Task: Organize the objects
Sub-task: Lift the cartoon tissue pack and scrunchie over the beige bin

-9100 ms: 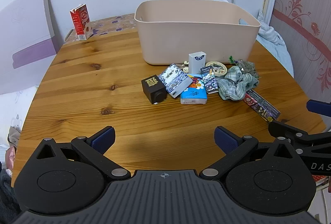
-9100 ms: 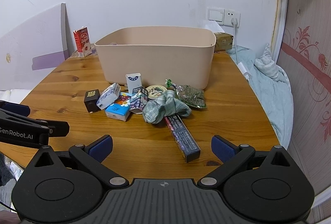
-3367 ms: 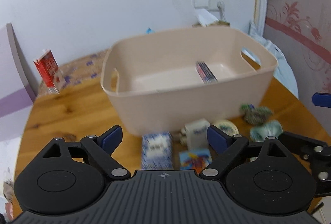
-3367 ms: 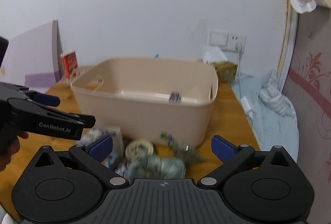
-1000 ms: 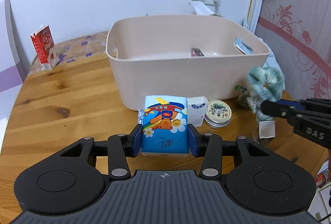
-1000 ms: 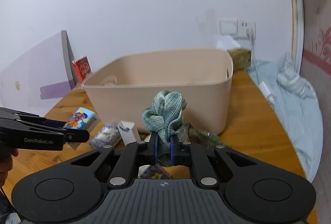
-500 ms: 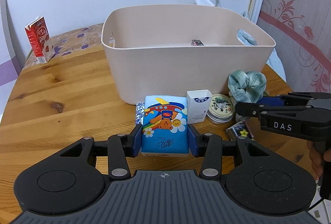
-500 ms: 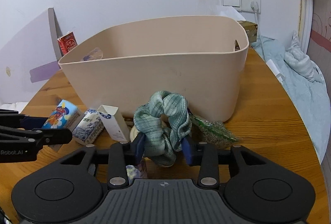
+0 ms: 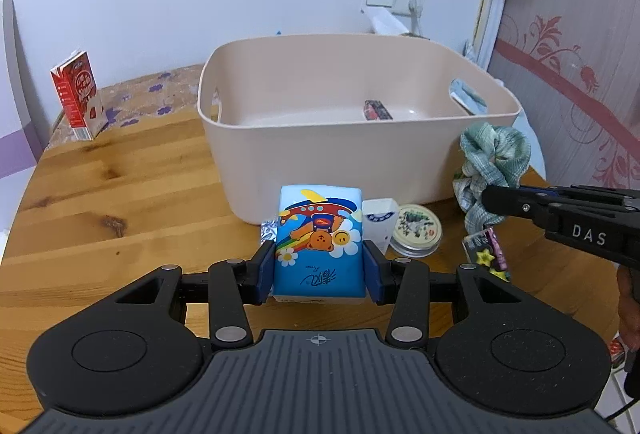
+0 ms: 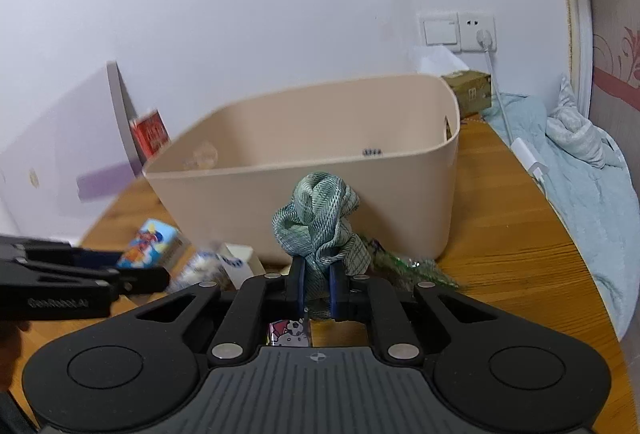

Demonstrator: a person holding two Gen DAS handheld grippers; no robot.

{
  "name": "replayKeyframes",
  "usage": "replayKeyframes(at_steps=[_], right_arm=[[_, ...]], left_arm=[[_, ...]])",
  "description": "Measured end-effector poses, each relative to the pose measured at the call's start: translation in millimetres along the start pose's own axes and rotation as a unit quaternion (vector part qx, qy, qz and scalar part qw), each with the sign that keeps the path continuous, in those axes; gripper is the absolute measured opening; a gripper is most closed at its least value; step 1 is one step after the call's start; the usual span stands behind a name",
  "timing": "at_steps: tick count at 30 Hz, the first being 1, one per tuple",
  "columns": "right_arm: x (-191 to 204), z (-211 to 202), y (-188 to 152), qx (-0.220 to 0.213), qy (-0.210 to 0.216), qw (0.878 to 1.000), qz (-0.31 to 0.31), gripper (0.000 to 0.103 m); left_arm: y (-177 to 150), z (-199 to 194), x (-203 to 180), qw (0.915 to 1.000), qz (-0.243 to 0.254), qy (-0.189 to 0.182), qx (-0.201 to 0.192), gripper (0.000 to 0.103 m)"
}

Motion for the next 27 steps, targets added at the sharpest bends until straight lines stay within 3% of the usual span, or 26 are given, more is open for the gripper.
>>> replayKeyframes(at_steps=[5,10,18,24,27], right_arm=[[3,3,-7,0.003,0.0,1.0,-0.002,0.012],[18,12,-24,0.022,0.027,0.999,0.01,0.012],[-1,1,-6,-0.031,0.04,0.992,0.118,0.009],[4,-1,-7,-0.031,0.016,0.997,0.075,0.009],[7,1,-11,-0.023,0.034,0.994,0.097,0.009]], left_arm=[[3,-8,-15,0.9997,0.005,-0.024,-0.008,0.046],[3,1,-37,0.999,0.018,-0.04,-0.004,0.046],[-16,19,-55,0.9975,0.026,-0.058,0.032,0.046],[-3,17,-40,0.9989,0.006,-0.045,0.009,0.046],[1,17,-38,0.9987,0.006,-0.05,0.007,0.046]])
Point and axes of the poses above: each gripper's, at about its wrist camera, not at the fingertips, and z roughly the way its jaws point, x to its left, y to its top, the point moved 10 cm from there along z, roughly the way its jaws point
